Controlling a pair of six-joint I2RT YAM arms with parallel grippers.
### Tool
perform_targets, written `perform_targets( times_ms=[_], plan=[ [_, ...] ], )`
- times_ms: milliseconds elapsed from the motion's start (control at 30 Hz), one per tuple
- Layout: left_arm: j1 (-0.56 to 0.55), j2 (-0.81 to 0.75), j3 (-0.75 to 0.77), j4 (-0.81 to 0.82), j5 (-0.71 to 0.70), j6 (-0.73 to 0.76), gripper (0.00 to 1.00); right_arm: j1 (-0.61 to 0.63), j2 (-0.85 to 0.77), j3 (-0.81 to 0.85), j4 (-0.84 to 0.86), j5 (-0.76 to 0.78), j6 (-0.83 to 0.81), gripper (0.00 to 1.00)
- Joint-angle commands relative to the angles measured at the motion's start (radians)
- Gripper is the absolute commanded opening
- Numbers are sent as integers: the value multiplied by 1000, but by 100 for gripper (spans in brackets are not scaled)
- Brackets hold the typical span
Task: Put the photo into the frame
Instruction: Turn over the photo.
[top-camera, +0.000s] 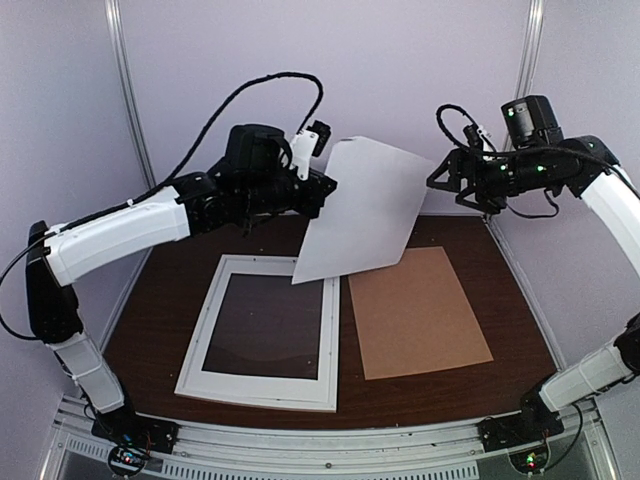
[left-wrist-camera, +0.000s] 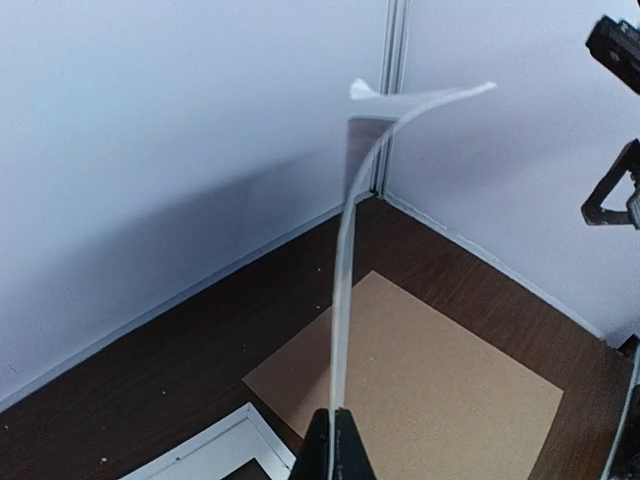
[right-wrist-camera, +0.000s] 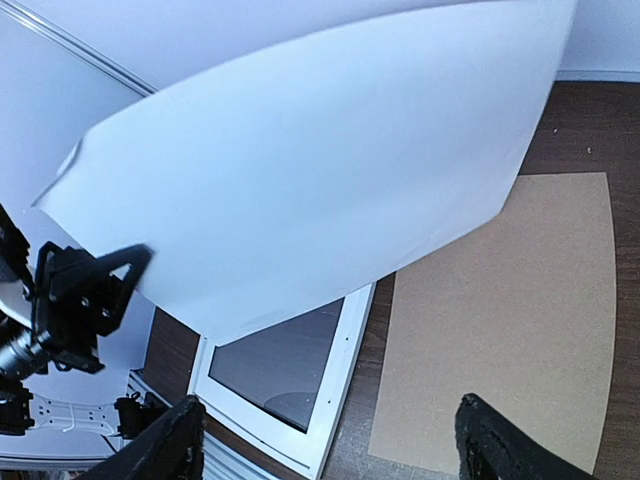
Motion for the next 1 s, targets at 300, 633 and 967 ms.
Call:
perform_targets(
  times_ms=[300,633,967],
  plan=[
    [239,-412,-393,18,223,-547,0,-7,17,-25,29,-16,-18,86],
    [304,-750,-822,-2,-49,-798,0,84,106,-250,258,-94,86,85],
    [304,-948,-1048,-112,-239,-974,0,222,387,-332,461,-142,170,85]
  ],
)
